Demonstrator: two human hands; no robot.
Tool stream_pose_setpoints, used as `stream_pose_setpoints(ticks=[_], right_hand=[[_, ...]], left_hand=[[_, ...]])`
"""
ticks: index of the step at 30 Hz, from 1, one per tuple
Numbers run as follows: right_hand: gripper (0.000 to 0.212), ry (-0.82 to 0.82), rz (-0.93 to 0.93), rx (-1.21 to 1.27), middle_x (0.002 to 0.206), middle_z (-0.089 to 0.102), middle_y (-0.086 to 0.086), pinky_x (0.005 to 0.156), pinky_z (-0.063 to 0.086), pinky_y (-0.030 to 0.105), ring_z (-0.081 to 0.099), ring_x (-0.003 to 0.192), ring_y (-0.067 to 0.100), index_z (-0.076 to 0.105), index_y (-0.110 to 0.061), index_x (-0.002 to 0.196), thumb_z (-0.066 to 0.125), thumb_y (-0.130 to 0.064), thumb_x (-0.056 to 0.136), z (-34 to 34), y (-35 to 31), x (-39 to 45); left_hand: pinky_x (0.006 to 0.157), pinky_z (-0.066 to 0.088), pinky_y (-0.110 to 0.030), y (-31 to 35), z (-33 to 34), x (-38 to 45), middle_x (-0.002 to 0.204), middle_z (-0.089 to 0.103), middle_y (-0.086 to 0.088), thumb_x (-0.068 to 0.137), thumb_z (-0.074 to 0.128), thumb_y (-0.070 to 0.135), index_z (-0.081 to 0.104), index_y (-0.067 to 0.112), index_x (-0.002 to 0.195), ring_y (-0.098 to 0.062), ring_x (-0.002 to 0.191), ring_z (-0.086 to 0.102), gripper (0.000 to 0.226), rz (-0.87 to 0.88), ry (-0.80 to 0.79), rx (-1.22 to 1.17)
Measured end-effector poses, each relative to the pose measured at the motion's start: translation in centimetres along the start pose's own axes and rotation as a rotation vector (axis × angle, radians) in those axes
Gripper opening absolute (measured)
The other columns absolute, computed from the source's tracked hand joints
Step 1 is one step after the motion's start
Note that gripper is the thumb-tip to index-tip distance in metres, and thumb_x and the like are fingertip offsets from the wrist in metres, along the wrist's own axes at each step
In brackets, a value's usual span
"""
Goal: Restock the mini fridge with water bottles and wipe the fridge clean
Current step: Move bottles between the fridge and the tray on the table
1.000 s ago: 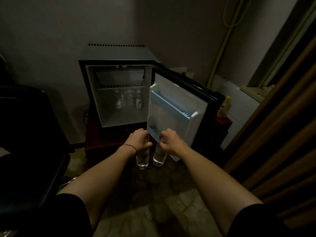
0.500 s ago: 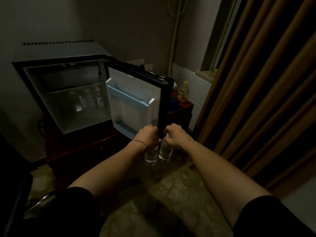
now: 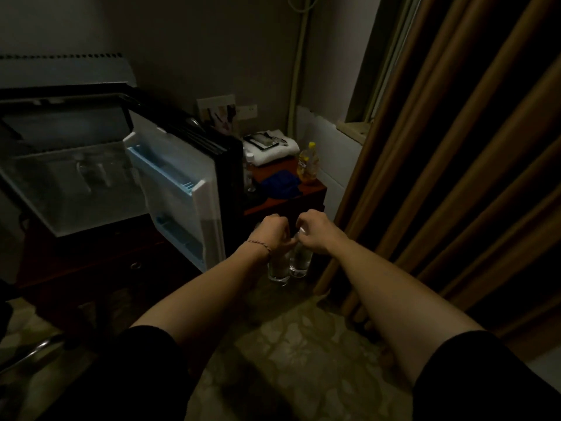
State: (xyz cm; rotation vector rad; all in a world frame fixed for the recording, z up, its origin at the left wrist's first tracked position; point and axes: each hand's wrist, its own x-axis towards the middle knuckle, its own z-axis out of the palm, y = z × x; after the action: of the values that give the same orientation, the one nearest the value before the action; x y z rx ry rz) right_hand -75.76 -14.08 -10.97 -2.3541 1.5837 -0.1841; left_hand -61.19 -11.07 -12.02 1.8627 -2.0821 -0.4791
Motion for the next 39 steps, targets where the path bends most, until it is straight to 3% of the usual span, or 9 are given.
stream_pose_setpoints(ticks=[3,8,16,26,35,39], right_hand=[[0.026,-0.014,-0.042,-0.001,0.12,0.05,0.005,0.091,0.052,0.04,0.056,0.105,0.023,0.062,-0.014,0.118,0.063,-0.018,0.092,-1.2,3.0,1.8],[0.025,-0.025,-0.053,0.035,0.12,0.05,0.003,0.092,0.052,0.04,0.055,0.107,0.023,0.062,-0.016,0.117,0.062,-0.018,0.092,-2.9,7.6,5.7],[0.026,-0.067,-0.076,0.03,0.121,0.05,0.004,0.093,0.05,0.041,0.053,0.108,0.024,0.062,-0.017,0.115,0.063,-0.021,0.089,-3.9,11.1,14.2],[0.028,-0.157,-0.173,-0.016,0.122,0.051,0.008,0.092,0.049,0.036,0.054,0.112,0.028,0.062,-0.013,0.117,0.064,-0.022,0.091,-4.8,11.1,27.9],[0.025,-0.184,-0.272,0.003,0.117,0.051,0.008,0.092,0.051,0.043,0.056,0.108,0.032,0.063,-0.014,0.114,0.062,-0.023,0.091,-3.5,8.3,37.5],[0.024,-0.277,-0.366,0.008,0.115,0.05,0.01,0.091,0.05,0.043,0.056,0.105,0.031,0.061,-0.012,0.112,0.061,-0.025,0.091,-2.0,6.4,41.8]], left_hand=[[0.075,0.046,-0.028,0.7,1.0,3.1,0.108,0.054,-0.003,0.087,0.07,0.033,0.056,0.02,0.09,-0.016,0.09,0.053,0.02,-0.05,0.023,0.003],[0.086,0.052,-0.033,1.0,1.6,7.4,0.11,0.053,-0.001,0.087,0.071,0.032,0.06,0.018,0.099,-0.016,0.096,0.054,0.021,-0.108,0.05,-0.01],[0.074,0.043,-0.027,-1.0,1.4,16.2,0.105,0.053,-0.001,0.087,0.071,0.034,0.052,0.024,0.087,-0.015,0.089,0.052,0.021,-0.139,0.051,0.009],[0.088,0.053,-0.039,-7.6,-0.4,27.7,0.107,0.053,-0.003,0.086,0.072,0.032,0.06,0.017,0.098,-0.02,0.093,0.056,0.022,-0.226,0.063,-0.05],[0.088,0.054,-0.04,-13.9,-1.6,29.6,0.111,0.054,-0.002,0.085,0.07,0.029,0.056,0.021,0.096,-0.021,0.094,0.057,0.019,-0.402,0.136,-0.075],[0.085,0.051,-0.035,-16.2,-1.8,30.7,0.111,0.054,-0.003,0.085,0.07,0.029,0.058,0.017,0.1,-0.022,0.095,0.056,0.022,-0.511,0.14,-0.026]])
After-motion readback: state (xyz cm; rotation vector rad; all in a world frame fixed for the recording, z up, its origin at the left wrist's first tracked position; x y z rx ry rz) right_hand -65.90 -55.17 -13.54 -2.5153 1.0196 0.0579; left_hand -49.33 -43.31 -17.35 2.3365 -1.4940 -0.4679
